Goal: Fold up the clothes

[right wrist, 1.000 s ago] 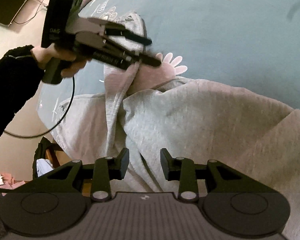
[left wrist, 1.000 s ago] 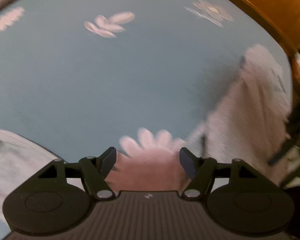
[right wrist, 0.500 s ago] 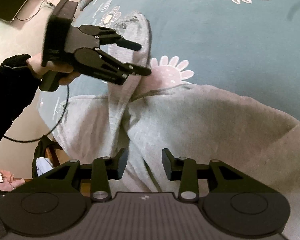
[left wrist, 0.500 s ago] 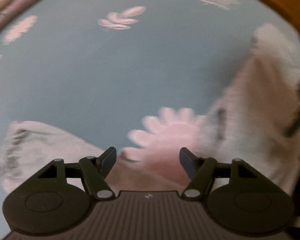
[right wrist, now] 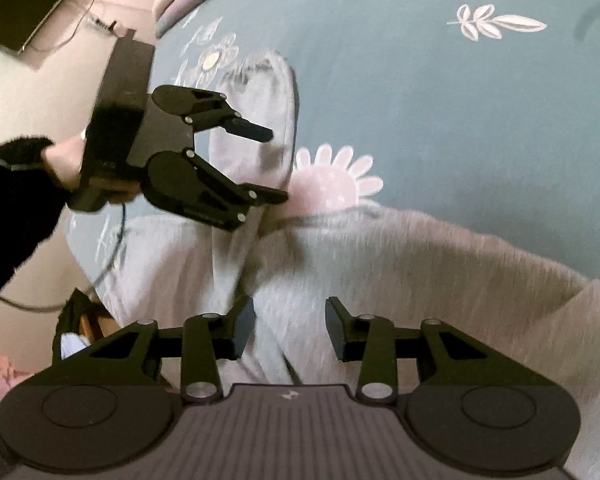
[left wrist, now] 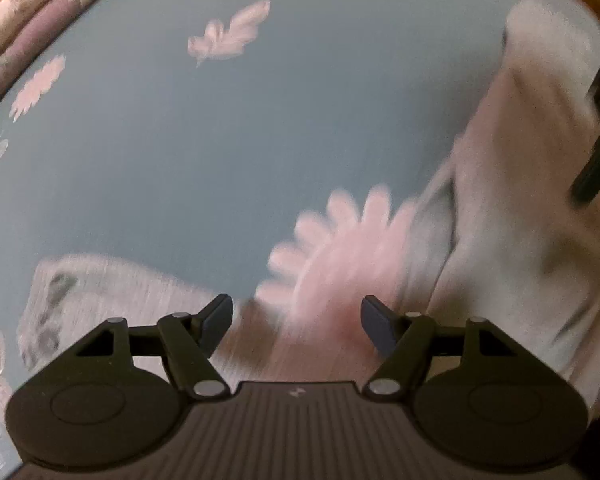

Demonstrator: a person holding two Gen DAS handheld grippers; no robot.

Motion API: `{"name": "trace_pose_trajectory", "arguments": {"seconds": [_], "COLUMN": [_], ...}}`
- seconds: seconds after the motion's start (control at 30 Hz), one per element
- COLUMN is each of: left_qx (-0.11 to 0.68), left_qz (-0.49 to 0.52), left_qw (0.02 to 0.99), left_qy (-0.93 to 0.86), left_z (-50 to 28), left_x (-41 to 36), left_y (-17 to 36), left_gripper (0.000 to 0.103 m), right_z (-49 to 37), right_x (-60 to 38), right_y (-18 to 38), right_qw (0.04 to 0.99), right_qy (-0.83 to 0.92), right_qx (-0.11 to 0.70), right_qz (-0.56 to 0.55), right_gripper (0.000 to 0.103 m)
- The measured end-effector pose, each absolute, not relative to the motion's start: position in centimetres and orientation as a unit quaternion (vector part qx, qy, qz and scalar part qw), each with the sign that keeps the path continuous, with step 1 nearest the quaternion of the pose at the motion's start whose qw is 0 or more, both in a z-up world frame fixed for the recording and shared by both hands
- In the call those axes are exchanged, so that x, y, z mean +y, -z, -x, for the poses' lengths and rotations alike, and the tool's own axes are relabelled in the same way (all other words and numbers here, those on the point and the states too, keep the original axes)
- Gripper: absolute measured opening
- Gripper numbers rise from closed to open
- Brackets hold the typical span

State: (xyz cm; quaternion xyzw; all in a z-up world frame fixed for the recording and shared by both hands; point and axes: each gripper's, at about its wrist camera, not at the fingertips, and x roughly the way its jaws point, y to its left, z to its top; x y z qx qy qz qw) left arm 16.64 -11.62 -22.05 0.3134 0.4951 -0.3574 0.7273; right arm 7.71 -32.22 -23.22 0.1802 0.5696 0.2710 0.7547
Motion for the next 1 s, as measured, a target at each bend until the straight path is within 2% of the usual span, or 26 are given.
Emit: {"name": "trace_pose_trajectory", "arguments": {"seconds": [0.17,0.37,0.5,0.6,0.67,0.8,1.0], "left_qx": [0.447,0.433,0.442,0.470,0.494,0.526,0.591], "left_qz": [-0.307,-0.319,-0.275,-0.205,-0.135,0.005,0.109], "left_qw": [0.715,0.657,0.668,0.691,0.730,0.757,0.631], "left_qy": [0.441,0.528,0.532,0.510,0.452,0.387,0.490], "left_z": [-16.8,-16.2,-18.2,-20.8,-22.9,-25.4,-24.4], "left_x": [-14.8,-19.3,-20.5,-19.7,-17.6,-12.9,-13.5], "left_y": [22.7,25.5,26.6,26.9,26.9,25.5,25.6], "left_gripper": [0.071,0.071,0.072,0.074,0.068,0.068,0.069], "right_z": [-7.8,-6.9,-6.6,-6.4,-6.2,-5.9,-6.0], "right_x": [-31.9,-32.4,-33.1,-33.5,-33.8,-34.1,-33.9], "right_y": [23.6,24.8,25.5,25.6,25.5,25.5,25.8], "right_qw": [0.756,0.752,0.751,0.755,0.757,0.756,0.752], "right_qy": [-0.267,-0.250,-0.232,-0.221,-0.219,-0.216,-0.220], "right_qx": [0.567,0.577,0.580,0.578,0.575,0.574,0.578], "right_qz": [-0.187,-0.200,-0.211,-0.218,-0.220,-0.228,-0.228], "right_gripper": [0.045,0.045,0.045,0.045,0.045,0.045,0.045]}}
